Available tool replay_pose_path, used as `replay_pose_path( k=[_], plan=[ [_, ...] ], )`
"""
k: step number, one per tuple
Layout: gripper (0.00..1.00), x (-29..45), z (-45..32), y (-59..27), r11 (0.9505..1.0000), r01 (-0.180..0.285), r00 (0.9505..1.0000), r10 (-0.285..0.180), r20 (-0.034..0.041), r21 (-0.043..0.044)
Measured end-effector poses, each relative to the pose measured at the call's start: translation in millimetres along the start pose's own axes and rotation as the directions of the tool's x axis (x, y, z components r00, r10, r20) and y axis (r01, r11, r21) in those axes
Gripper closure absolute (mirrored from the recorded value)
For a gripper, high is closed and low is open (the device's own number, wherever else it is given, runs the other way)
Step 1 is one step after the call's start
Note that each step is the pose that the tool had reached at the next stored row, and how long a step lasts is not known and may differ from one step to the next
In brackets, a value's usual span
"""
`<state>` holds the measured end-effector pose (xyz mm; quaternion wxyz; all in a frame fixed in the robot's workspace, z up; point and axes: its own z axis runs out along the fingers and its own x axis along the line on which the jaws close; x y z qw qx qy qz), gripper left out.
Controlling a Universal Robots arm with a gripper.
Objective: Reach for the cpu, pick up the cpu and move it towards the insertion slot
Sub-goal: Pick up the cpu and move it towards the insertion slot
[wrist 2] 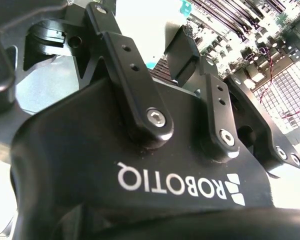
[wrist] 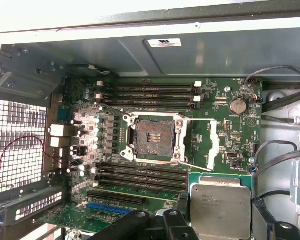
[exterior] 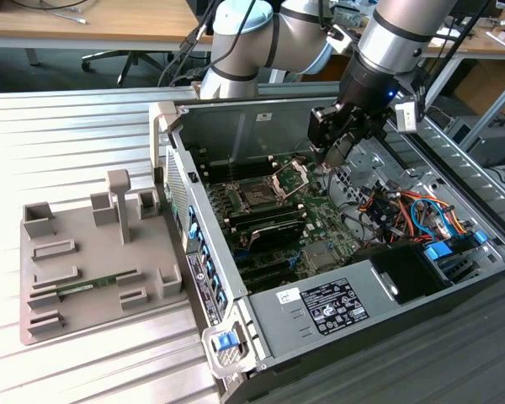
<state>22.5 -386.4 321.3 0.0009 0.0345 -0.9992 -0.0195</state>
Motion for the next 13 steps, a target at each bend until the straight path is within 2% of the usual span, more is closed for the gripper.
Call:
replay_pose_path(
  k=[5, 13],
  plan=[
    [0.45, 4.2, 0.0, 0.3, 1.0000, 0.000, 1.0000, 0.000, 0.0000, 0.0000],
    [0.45, 24.1, 0.3, 5.0, 1.0000, 0.000, 1.0000, 0.000, 0.0000, 0.0001]
  ],
)
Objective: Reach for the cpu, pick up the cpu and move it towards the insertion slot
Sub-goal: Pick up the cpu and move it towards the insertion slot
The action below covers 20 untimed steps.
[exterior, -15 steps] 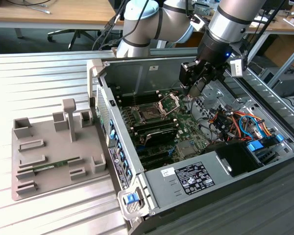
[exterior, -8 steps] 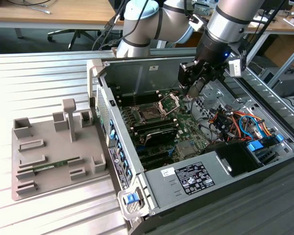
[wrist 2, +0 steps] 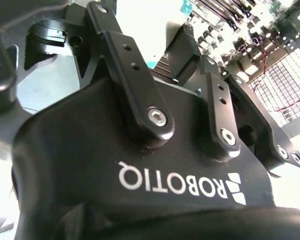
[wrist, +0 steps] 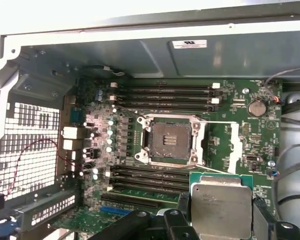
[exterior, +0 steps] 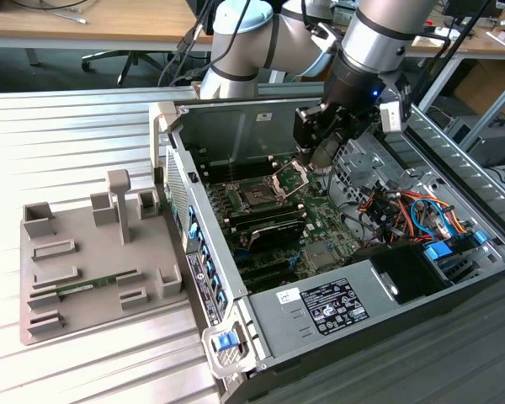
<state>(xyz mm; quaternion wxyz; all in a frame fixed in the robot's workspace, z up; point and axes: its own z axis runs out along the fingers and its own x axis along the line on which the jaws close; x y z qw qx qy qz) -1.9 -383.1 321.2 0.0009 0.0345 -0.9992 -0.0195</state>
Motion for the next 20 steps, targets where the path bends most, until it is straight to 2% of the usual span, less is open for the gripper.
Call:
replay_pose_path(
  k=[4, 13, 20],
  plan=[
    [0.45, 6.6, 0.6, 6.0, 1.0000, 0.000, 1.0000, 0.000, 0.0001, -0.0001],
    [0.45, 6.4, 1.5, 24.2, 1.0000, 0.000, 1.0000, 0.000, 0.0000, -0.0001],
    [0.45, 6.1, 1.8, 30.3, 1.0000, 0.000, 1.0000, 0.000, 0.0000, 0.0000]
  ],
)
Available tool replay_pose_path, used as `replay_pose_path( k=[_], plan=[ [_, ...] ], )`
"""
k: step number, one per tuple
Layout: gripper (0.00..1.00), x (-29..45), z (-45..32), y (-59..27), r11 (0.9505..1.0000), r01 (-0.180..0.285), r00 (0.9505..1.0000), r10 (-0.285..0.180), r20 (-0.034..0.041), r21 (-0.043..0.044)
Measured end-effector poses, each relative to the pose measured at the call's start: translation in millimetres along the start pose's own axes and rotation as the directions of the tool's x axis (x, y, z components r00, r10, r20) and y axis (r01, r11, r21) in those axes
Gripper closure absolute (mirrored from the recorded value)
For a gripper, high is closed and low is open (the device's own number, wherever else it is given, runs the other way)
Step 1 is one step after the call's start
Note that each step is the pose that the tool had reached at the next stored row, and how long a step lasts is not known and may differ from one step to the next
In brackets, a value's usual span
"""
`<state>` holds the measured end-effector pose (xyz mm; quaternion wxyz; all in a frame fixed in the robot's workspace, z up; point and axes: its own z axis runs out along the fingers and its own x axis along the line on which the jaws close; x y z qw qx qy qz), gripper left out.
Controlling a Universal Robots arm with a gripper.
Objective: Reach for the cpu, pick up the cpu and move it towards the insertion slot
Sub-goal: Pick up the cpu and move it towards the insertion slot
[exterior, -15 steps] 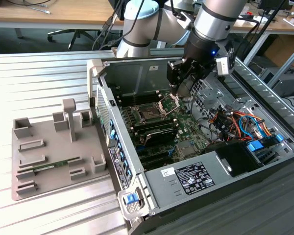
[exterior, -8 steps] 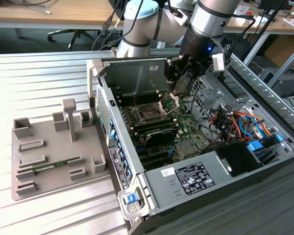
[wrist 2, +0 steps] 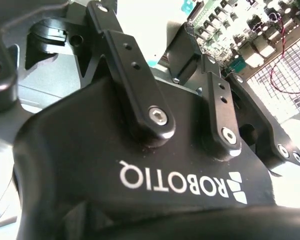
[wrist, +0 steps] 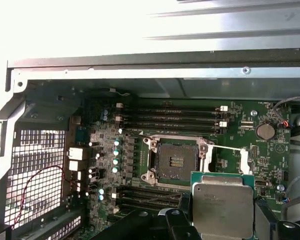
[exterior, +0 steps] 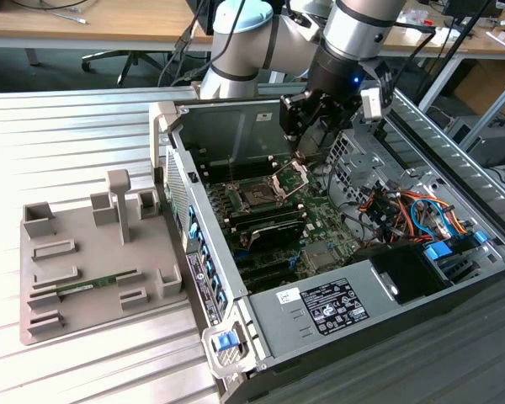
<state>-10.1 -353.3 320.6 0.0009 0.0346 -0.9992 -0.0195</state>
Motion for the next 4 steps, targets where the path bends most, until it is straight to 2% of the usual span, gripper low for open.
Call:
replay_pose_path(
  k=[4],
  plan=[
    [0.45, 0.0, 0.1, 0.4, 1.0000, 0.000, 1.0000, 0.000, 0.0001, -0.0001]
  ],
)
